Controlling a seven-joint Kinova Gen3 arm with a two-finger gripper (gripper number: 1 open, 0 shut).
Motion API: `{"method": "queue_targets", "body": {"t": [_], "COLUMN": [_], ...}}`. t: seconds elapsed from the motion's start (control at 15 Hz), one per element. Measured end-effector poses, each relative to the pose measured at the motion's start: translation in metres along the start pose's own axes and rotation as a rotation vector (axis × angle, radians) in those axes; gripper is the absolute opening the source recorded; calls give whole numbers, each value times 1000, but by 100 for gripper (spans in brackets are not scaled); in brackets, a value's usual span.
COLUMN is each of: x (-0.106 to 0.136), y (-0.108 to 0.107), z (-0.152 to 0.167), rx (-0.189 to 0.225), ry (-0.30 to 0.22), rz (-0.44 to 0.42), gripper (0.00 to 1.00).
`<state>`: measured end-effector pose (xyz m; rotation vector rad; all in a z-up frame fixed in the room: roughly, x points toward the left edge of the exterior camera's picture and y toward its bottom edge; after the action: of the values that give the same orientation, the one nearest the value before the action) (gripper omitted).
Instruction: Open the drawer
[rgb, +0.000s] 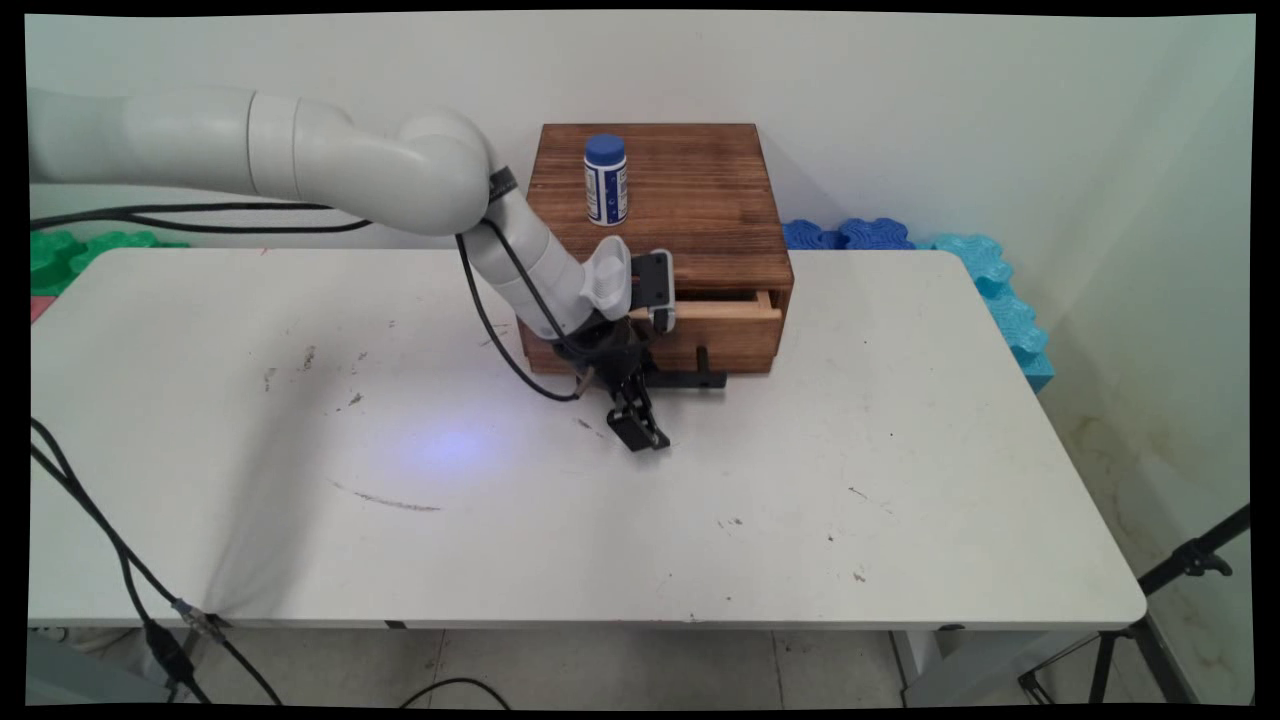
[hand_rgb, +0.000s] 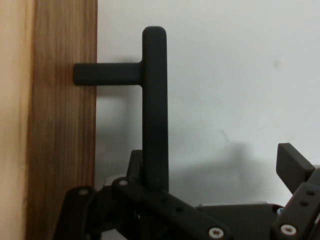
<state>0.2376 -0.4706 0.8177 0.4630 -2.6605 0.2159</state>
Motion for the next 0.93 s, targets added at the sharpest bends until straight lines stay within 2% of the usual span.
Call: {"method": "queue_targets", "body": {"t": [0.93], "x": [13], "y": [98], "z": [-22], "rx": [-66], "ry": [-1], "rz": [-6], "gripper": [100]}}
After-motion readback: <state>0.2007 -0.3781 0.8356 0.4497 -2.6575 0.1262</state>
